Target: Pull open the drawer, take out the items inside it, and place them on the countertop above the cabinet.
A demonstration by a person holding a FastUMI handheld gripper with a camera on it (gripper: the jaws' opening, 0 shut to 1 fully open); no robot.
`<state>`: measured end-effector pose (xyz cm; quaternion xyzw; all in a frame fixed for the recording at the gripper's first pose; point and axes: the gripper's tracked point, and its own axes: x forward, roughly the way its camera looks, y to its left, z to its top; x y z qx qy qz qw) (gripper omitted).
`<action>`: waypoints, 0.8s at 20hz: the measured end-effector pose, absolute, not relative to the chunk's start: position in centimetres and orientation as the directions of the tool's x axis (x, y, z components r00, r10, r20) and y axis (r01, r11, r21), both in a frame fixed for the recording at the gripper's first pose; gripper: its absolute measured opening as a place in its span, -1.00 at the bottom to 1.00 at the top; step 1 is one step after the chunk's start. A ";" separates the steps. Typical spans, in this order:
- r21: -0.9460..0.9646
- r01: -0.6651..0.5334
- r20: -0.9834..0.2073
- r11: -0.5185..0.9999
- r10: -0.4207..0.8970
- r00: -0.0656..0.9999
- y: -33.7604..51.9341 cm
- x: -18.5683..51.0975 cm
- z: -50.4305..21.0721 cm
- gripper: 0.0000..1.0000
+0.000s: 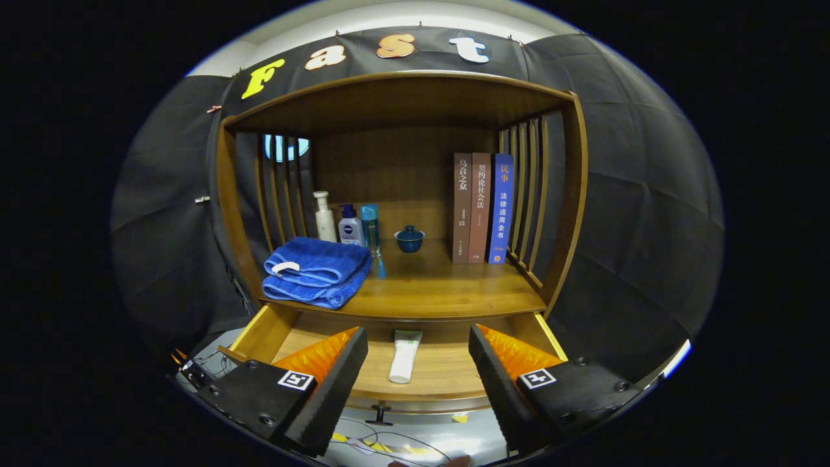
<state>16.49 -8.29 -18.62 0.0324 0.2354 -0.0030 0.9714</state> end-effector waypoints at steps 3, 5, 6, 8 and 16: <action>0.059 0.038 -0.477 0.998 -0.005 0.879 -8.8 16.9 -19.5 0.97; 0.045 0.043 -0.489 0.998 -0.016 0.872 -9.0 17.1 -20.2 0.98; 0.040 0.043 -0.494 0.998 -0.018 0.869 -9.1 17.2 -20.5 0.98; 0.029 0.045 -0.512 0.999 -0.024 0.858 -9.1 17.8 -21.2 0.98; 0.018 -0.062 -0.757 0.998 0.054 0.651 -6.9 20.9 -28.1 0.98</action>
